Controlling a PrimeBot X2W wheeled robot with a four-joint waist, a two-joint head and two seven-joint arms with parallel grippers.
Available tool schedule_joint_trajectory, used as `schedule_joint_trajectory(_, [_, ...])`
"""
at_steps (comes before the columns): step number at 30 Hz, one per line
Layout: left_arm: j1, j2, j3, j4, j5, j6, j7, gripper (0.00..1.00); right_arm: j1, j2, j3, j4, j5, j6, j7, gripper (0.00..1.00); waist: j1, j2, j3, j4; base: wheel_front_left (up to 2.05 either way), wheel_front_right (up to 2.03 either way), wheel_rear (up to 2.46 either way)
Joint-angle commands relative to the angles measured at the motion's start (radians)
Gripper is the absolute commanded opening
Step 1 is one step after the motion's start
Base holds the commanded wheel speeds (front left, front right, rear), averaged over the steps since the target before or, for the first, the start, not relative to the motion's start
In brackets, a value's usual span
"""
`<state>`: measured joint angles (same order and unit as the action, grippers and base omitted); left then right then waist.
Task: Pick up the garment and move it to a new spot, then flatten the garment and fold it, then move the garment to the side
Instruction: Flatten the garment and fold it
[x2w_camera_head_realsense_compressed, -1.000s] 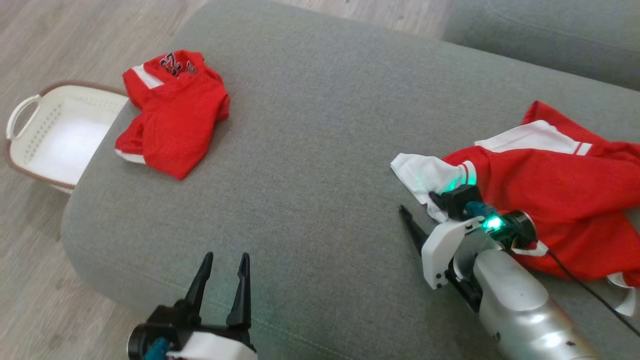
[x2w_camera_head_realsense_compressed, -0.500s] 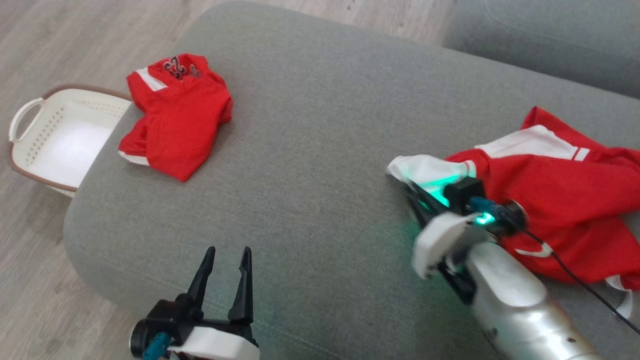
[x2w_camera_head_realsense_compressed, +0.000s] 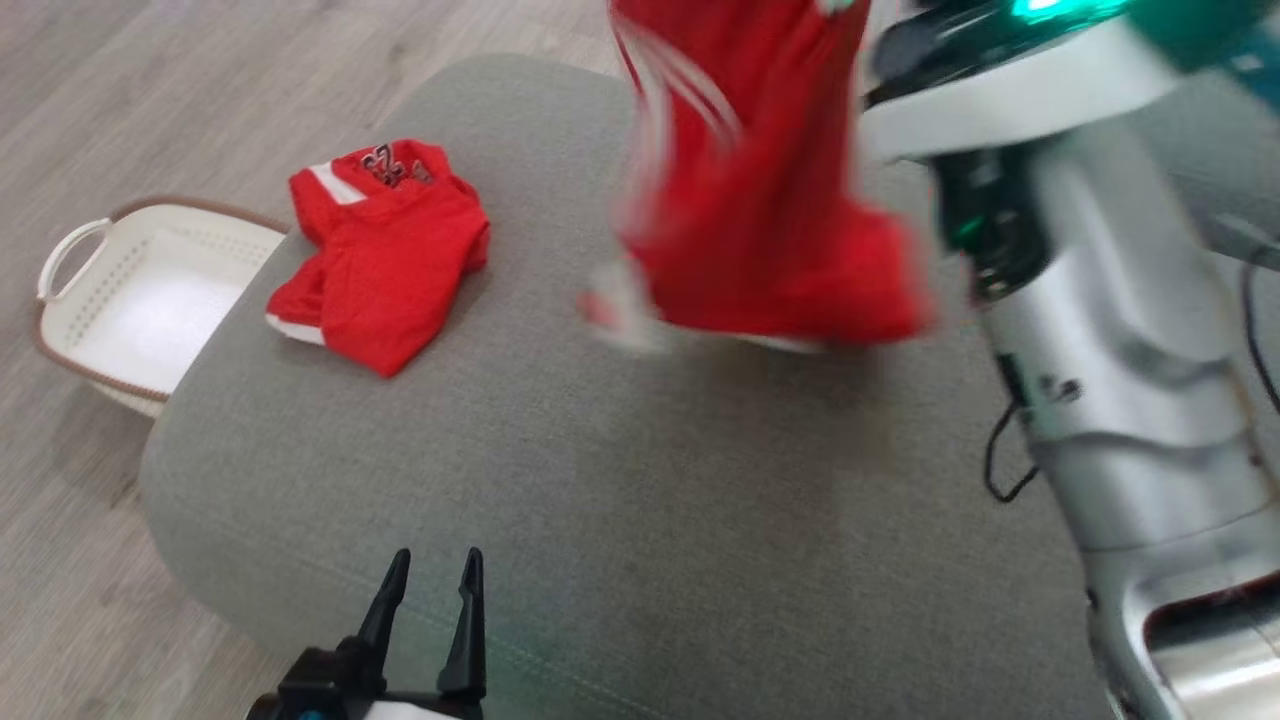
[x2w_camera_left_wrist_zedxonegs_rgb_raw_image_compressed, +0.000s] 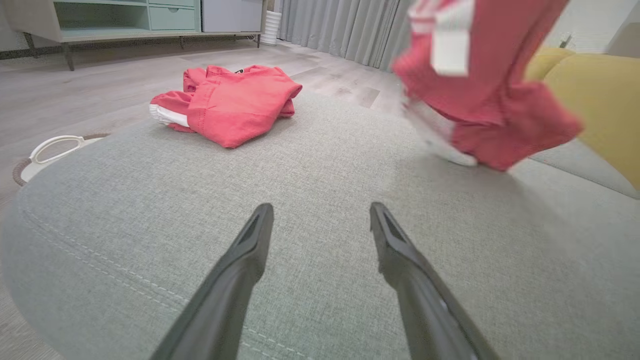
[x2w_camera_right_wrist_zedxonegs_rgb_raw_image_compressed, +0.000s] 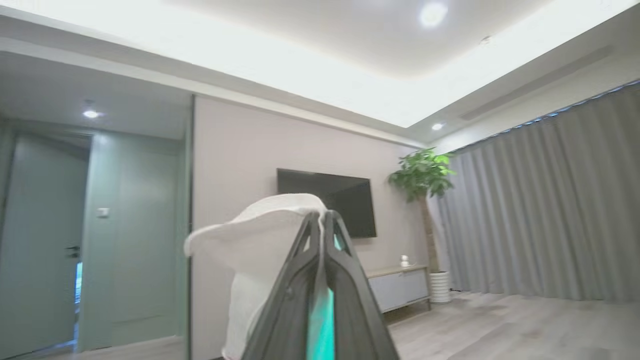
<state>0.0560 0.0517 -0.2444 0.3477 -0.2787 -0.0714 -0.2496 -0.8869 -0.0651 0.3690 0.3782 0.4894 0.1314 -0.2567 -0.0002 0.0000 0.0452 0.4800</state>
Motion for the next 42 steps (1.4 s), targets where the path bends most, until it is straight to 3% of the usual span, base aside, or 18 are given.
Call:
schedule_joint_trajectory(1, [-0.021, -0.001, 0.041, -0.032, 0.007, -0.002, -0.012, 1.0, 0.008, 0.015, -0.06, -0.016, -0.034, -0.001, -0.005, 0.0, 0.0002, 0.0, 0.001, -0.02, 0.0, 0.0, 0.0])
schedule_joint_trajectory(7, [-0.025, -0.001, 0.038, -0.046, 0.0, -0.001, -0.012, 1.0, 0.118, -0.037, -0.214, 0.032, -0.093, -0.001, -0.005, 0.0, 0.0002, 0.0, 0.019, -0.06, 0.0, 0.0, 0.0])
schedule_joint_trajectory(13, [-0.026, -0.001, 0.024, -0.05, -0.011, 0.002, -0.012, 1.0, 0.435, -0.08, -0.436, 0.156, -0.123, -0.001, -0.005, 0.0, 0.0002, 0.0, 0.03, -0.108, 0.0, 0.0, 0.0])
schedule_joint_trajectory(18, [-0.033, -0.001, 0.017, -0.046, -0.007, 0.001, -0.012, 1.0, 0.618, -0.05, -0.641, 0.23, -0.171, -0.001, -0.005, 0.0, 0.0002, 0.0, 0.037, -0.16, 0.0, 0.0, 0.0])
schedule_joint_trajectory(22, [-0.042, -0.001, 0.017, -0.041, -0.001, -0.004, -0.012, 1.0, 0.674, -0.024, -0.716, 0.218, -0.237, -0.001, -0.005, 0.0, 0.0002, 0.0, 0.034, -0.201, 0.0, 0.0, 0.0])
schedule_joint_trajectory(23, [-0.045, -0.001, 0.017, -0.04, 0.0, -0.006, -0.012, 1.0, 0.68, -0.018, -0.729, 0.209, -0.253, -0.001, -0.005, 0.67, 0.0002, 0.0, 0.033, -0.211, 0.0, 0.0, 0.0])
schedule_joint_trajectory(24, [-0.048, -0.001, 0.015, -0.04, 0.0, -0.007, -0.012, 1.0, 0.684, -0.011, -0.74, 0.197, -0.268, -0.001, -0.005, 1.0, 0.0002, 0.0, 0.031, -0.22, 0.0, 0.0, 0.0])
schedule_joint_trajectory(27, [-0.058, -0.001, 0.004, -0.038, -0.003, -0.011, -0.012, 1.0, 0.7, 0.002, -0.728, 0.123, -0.332, -0.001, -0.005, 1.0, 0.0002, 0.0, 0.027, -0.244, 0.0, 0.0, 0.0])
schedule_joint_trajectory(32, [-0.09, -0.001, -0.034, -0.043, -0.008, -0.024, -0.012, 1.0, 0.745, 0.012, -0.609, -0.052, -0.434, -0.001, -0.005, 1.0, 0.0002, 0.0, 0.031, -0.284, 0.0, 0.0, 0.0])
schedule_joint_trajectory(42, [-0.294, -0.001, -0.178, 0.034, -0.069, -0.056, -0.012, 1.0, 0.747, 0.015, -0.426, -0.081, -0.399, -0.001, -0.005, 1.0, 0.0002, 0.0, 0.109, -0.383, 0.0, 0.0, 0.0])
